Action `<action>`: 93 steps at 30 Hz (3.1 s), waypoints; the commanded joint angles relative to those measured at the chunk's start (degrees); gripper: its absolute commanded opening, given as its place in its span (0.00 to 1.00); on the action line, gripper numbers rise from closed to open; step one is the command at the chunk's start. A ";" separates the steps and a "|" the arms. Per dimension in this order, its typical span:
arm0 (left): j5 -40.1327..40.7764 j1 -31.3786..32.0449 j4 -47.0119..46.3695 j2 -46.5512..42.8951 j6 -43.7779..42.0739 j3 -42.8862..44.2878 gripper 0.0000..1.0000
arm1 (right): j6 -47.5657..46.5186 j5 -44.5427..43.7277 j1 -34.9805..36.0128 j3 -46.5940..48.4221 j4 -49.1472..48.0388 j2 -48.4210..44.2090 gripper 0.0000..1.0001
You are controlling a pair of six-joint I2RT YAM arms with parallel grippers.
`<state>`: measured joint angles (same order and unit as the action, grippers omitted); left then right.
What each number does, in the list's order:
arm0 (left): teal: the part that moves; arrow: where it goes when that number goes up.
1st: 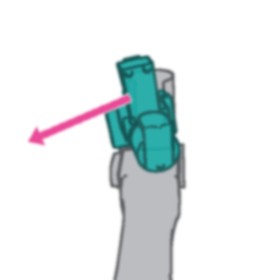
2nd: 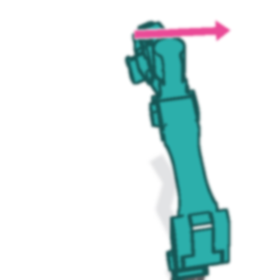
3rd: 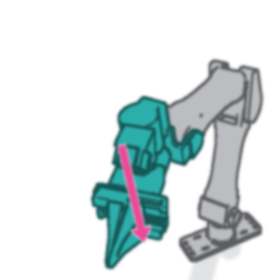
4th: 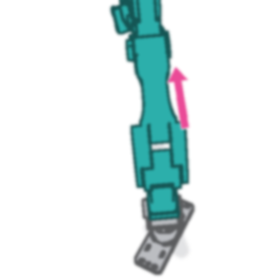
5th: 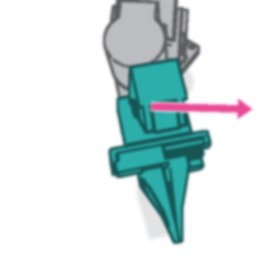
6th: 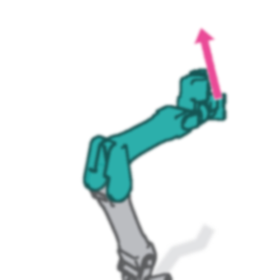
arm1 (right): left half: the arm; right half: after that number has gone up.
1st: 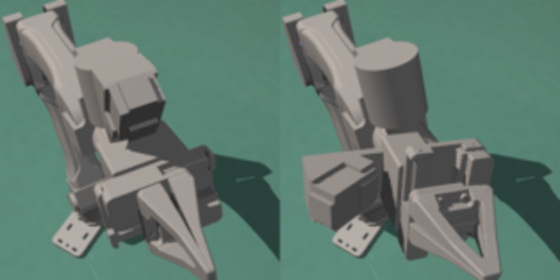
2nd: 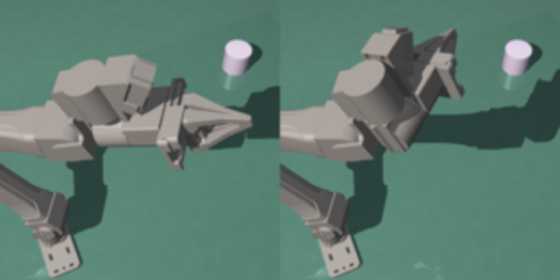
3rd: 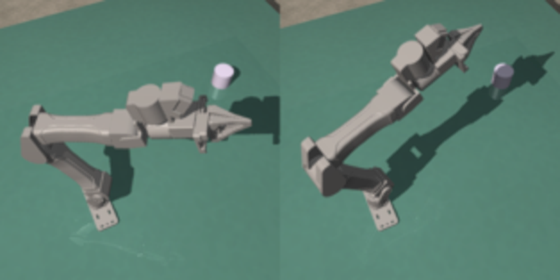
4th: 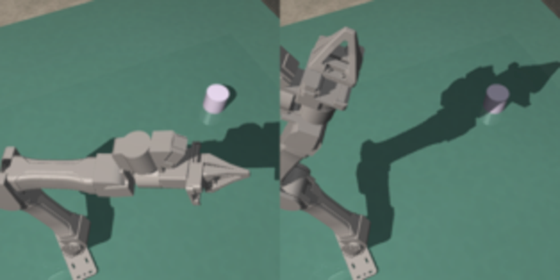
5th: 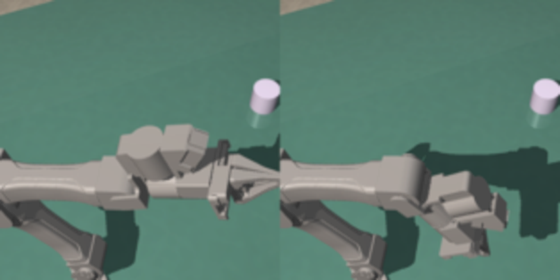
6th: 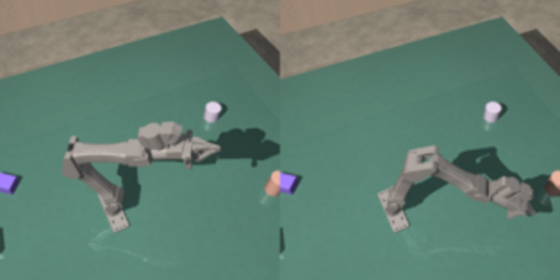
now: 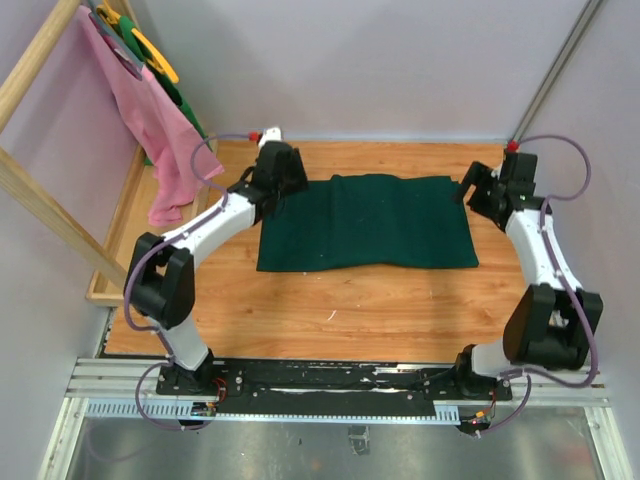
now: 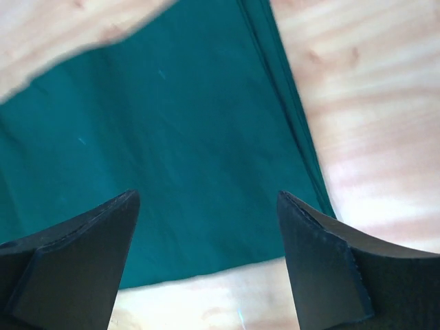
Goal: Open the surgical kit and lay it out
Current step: Open the surgical kit at the center of the board.
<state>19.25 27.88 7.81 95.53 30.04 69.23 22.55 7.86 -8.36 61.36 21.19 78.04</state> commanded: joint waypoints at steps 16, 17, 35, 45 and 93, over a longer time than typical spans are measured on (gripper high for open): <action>-29.00 -6.37 1.76 40.01 -4.60 41.79 0.71 | 2.77 19.29 8.81 45.33 2.90 46.95 0.81; -29.71 -6.54 -0.46 39.45 -4.77 39.63 0.68 | 2.77 19.37 8.94 44.80 2.34 47.22 0.81; -45.03 -6.99 -23.90 30.12 -4.75 18.24 0.70 | 2.07 21.55 8.98 41.73 -0.03 49.02 0.82; -52.08 -7.50 -28.69 31.01 -1.09 17.14 0.76 | 1.79 23.53 9.38 44.60 0.62 52.62 0.81; -44.95 -1.13 -26.98 13.48 -3.54 2.52 0.05 | -0.60 20.10 13.90 29.06 -2.93 36.96 0.60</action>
<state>-27.73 24.03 -18.28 113.95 28.25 74.98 23.22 29.74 4.64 93.82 19.53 118.83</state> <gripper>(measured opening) 0.079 0.431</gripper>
